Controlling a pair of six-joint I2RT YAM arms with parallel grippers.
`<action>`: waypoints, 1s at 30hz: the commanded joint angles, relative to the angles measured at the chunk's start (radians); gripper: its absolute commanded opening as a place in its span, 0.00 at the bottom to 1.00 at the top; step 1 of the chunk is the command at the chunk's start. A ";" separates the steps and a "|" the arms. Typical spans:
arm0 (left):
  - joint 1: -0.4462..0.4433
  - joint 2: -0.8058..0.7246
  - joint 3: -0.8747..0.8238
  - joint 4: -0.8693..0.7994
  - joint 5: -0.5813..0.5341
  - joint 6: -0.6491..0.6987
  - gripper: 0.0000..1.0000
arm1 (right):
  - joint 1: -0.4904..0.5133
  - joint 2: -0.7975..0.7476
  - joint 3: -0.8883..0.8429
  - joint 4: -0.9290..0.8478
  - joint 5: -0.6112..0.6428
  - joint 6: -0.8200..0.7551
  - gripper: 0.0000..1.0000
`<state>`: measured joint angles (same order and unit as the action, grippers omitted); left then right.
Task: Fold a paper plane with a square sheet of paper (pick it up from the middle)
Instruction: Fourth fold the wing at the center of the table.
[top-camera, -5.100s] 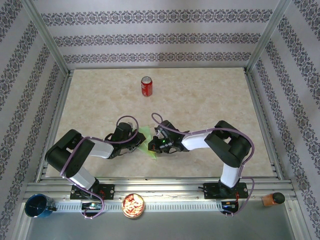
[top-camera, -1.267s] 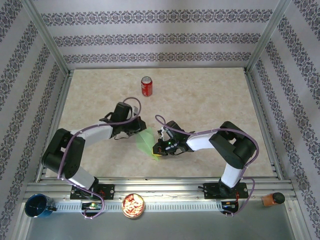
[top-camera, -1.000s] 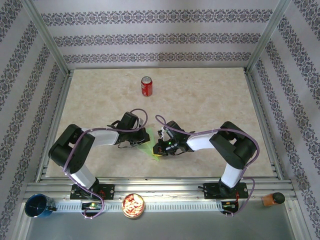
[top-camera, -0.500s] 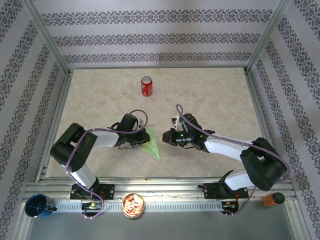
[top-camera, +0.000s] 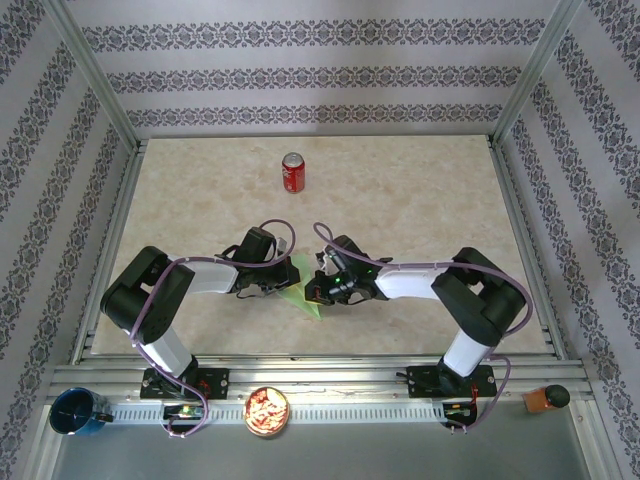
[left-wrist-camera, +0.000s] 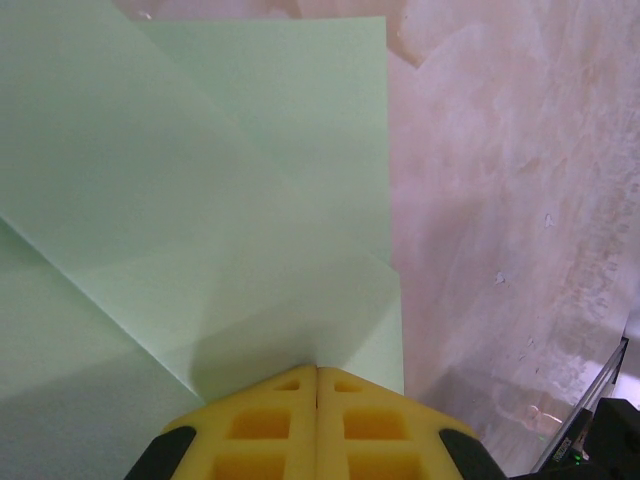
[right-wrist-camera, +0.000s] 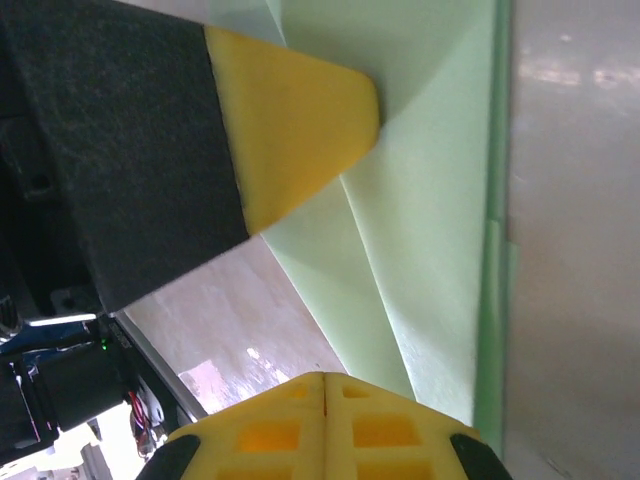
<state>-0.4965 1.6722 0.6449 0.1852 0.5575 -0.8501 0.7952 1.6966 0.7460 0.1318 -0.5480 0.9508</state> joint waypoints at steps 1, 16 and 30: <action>-0.007 0.023 -0.033 -0.039 -0.034 -0.006 0.05 | 0.014 0.038 0.013 0.000 -0.014 0.008 0.02; -0.005 0.044 -0.035 -0.055 -0.050 -0.005 0.03 | 0.019 -0.069 -0.217 0.059 -0.029 0.040 0.02; -0.006 0.031 -0.037 -0.063 -0.055 -0.022 0.02 | 0.007 -0.299 -0.255 -0.073 0.009 0.002 0.03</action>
<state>-0.4969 1.6749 0.6434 0.1883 0.5690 -0.8574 0.8028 1.4548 0.4706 0.1085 -0.5636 0.9688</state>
